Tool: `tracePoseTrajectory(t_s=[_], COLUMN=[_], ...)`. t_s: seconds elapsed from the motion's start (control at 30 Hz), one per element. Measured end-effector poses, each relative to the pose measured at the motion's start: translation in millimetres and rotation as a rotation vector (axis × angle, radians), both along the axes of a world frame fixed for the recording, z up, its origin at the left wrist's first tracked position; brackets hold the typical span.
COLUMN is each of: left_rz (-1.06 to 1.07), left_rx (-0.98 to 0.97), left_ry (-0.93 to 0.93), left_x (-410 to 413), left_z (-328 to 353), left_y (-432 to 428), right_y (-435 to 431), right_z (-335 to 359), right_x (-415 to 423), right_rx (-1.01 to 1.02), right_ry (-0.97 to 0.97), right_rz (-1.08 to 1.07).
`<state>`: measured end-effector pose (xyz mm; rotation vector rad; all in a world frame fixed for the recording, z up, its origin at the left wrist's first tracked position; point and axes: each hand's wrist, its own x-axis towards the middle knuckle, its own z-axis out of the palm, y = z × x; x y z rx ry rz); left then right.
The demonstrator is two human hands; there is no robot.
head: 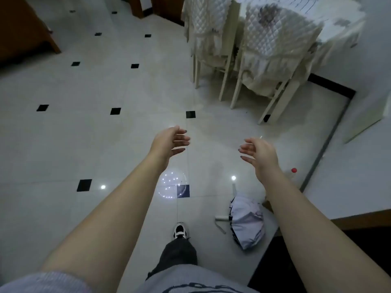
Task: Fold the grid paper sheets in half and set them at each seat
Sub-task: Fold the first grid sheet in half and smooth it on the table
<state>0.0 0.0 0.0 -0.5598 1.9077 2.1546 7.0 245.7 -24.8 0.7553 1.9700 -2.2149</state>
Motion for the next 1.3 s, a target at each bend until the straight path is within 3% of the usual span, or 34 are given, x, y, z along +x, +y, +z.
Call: tracePoseTrajectory(t_s=[0.27,0.67,1.0,1.3], left_rz=[-0.134,-0.343,-0.54,-0.667], left_rx=[-0.029,-0.028,-0.055,-0.009], left_ry=[-0.043,-0.109,-0.034,-0.008], left_x=[-111.8,-244.4,-389.6,-466.5], left_z=[4.5,-18.1,-6.0,13.3], left_y=[-10.8,75.1,217.0,344.5], right_y=[-7.9,64.6,178.8,280.0], right_z=[7.0,-22.2,-9.3,12.7], right_x=[-72.4,-138.6,-244.2,-302.3], right_rx=[0.025,0.025,0.035,0.044], right_ry=[0.015,-0.071,-0.046,0.01], right_rz=[-0.198,-0.479,-0.643,-0.763])
